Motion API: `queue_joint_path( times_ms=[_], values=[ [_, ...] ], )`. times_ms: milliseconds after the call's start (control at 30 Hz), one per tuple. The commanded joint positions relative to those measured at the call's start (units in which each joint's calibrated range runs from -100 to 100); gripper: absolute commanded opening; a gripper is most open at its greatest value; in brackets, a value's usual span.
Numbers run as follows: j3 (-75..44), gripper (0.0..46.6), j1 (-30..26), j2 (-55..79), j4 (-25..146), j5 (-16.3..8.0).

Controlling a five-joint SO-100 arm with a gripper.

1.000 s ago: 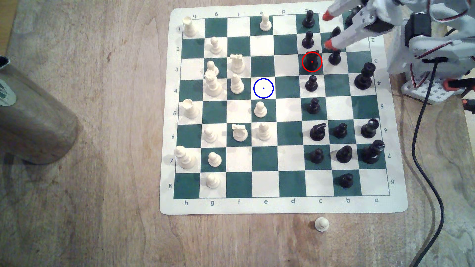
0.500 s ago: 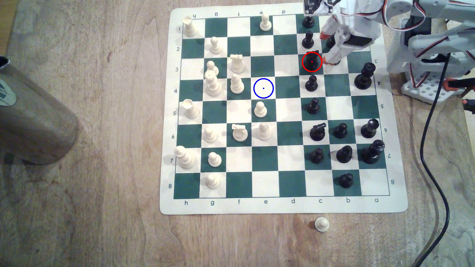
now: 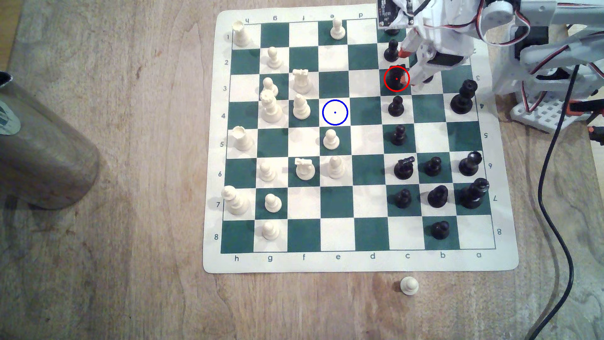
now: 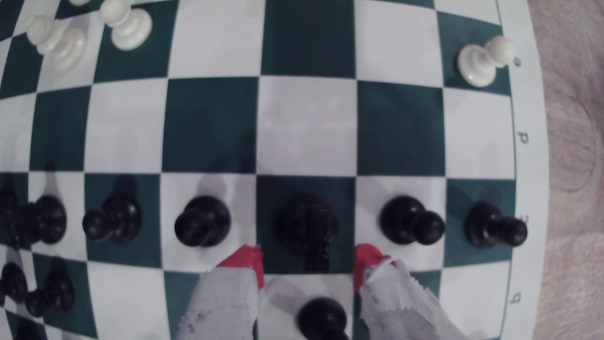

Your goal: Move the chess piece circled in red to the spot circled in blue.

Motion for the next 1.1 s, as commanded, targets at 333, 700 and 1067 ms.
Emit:
queue_joint_path(
  times_ms=[333, 700, 1067],
  values=[
    [-0.71, 14.8, 0.37, 6.04, -5.62, -0.49],
    [-1.53, 9.4, 0.05, 10.20, -8.00, -0.78],
    [-1.53, 3.4, 0.05, 10.29, -8.00, -0.93]
  ],
)
